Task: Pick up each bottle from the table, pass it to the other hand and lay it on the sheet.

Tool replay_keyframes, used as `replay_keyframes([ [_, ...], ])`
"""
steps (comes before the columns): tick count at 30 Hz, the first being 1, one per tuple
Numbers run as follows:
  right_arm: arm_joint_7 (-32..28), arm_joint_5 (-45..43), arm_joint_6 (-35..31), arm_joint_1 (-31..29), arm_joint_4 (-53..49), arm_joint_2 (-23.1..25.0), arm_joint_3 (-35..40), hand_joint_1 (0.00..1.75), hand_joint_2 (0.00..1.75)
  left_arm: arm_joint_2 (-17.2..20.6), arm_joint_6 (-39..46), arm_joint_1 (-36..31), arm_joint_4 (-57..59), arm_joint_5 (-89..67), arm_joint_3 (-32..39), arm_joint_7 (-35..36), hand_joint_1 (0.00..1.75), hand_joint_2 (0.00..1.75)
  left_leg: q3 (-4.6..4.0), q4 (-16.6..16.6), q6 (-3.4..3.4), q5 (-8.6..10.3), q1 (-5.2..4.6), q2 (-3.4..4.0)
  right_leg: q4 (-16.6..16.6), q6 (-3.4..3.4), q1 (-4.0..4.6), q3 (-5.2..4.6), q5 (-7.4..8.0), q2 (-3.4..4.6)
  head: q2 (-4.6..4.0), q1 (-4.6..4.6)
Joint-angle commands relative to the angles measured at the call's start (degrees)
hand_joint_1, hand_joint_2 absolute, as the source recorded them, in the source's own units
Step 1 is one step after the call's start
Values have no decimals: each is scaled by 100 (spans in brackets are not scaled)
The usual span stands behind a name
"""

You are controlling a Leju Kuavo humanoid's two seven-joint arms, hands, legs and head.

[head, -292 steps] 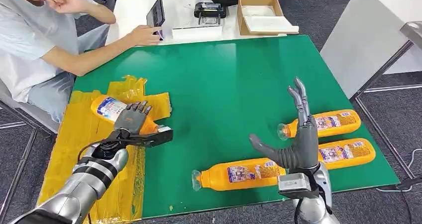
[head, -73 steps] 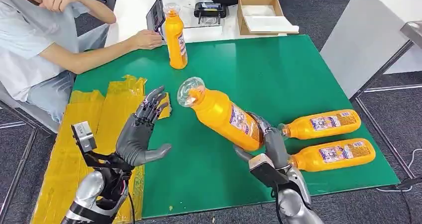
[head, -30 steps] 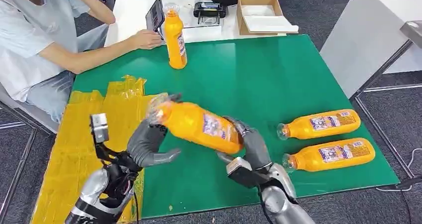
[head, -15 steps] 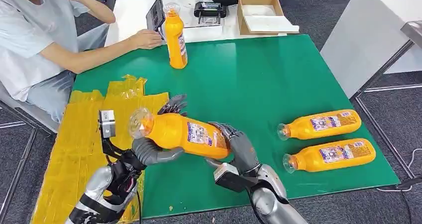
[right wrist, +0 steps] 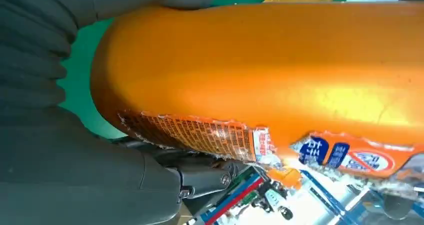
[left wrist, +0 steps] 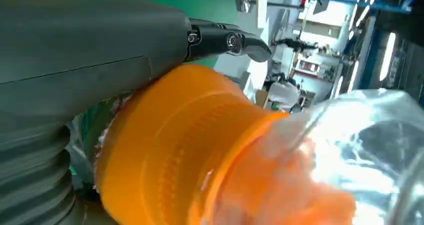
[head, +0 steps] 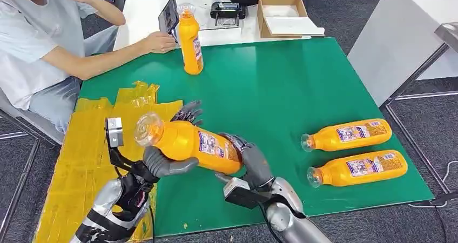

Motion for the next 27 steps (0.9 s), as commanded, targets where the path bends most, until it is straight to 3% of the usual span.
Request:
replay_keyframes([
  [1,-38,-14,-16,-302,790,19,454,175,175,-88,157,-199,238,105,-29,-17,175,175,30,0,-15,-8,11,-3,-8,-12,11,35,-5,-8,0,0],
  [19,-38,-14,-16,-302,790,19,454,175,175,-88,157,-199,238,105,-29,-17,175,175,8,-3,-7,0,2,-5,-4,-5,2,10,0,-8,0,0],
  [23,-38,-14,-16,-302,790,19,454,175,175,-88,157,-199,238,105,-29,-17,175,175,44,6,-21,-18,15,-5,-6,-17,16,51,-14,-12,0,0],
  [27,-38,-14,-16,-302,790,19,454,175,175,-88,157,-199,238,105,-29,-17,175,175,10,-3,-8,-1,4,-6,-5,-6,4,13,-1,-9,0,0],
])
